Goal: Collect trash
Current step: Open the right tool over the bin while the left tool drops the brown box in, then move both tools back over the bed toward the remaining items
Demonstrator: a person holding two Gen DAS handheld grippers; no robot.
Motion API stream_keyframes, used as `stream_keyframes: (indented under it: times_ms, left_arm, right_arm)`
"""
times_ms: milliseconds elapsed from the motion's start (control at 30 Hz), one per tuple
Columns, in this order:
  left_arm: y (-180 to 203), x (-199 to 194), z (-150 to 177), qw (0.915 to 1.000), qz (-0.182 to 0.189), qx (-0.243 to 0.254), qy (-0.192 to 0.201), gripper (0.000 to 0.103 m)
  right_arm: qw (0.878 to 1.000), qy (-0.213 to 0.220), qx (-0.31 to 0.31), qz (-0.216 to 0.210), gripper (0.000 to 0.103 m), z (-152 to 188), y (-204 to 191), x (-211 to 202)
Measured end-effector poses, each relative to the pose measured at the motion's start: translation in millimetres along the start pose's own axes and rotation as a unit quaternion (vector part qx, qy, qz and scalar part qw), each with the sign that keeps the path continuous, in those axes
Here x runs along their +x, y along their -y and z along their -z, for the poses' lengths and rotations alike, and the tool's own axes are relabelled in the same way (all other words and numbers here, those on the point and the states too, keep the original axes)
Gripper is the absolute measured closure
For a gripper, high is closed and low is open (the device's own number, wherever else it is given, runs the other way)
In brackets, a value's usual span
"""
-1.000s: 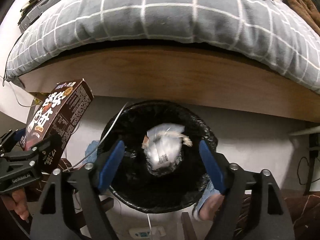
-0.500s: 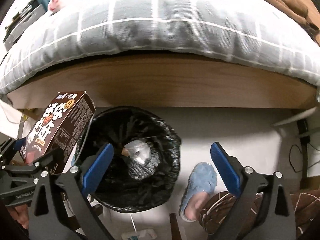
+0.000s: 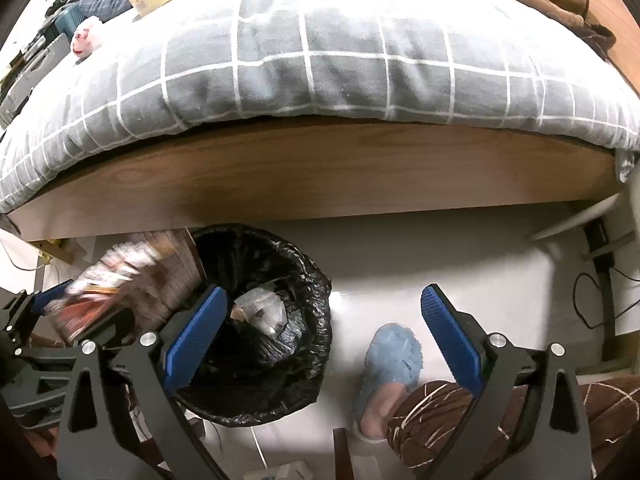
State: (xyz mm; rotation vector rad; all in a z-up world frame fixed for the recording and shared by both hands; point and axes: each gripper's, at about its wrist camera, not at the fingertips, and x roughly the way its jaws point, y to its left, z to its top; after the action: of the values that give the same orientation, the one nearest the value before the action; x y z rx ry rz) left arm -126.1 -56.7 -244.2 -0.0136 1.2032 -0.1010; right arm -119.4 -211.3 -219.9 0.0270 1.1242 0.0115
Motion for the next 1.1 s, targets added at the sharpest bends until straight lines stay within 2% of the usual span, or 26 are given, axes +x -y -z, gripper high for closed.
stream_keyframes:
  times_ms: [367, 667, 900, 1100]
  left_arm:
    - [-29.1, -23.5, -7.5, 0.9992, -0.025, -0.015, 0.028, 0.006]
    - [-53.0, -78.5, -42.8, 0.9943, -0.037, -0.032, 0.095, 0.006]
    - [-68.9, -110.6, -61.5, 0.9894, -0.039, -0.050, 0.131, 0.006]
    - [-84.4, -122.1, -77.1, 0.9856, -0.048, -0.062, 0.150, 0.006]
  right_arm:
    - [0.999, 0.036, -0.021, -0.008, 0.009, -15.1, -23.5, -23.6]
    - [0.995, 0.085, -0.044, -0.009, 0.009, -36.4, -50.3, -51.7]
    - [0.990, 0.135, -0.042, -0.013, 0.009, -62.0, -55.2, -79.9]
    - [0.985, 0.168, -0.043, -0.016, 0.009, -86.2, -56.5, -100.8]
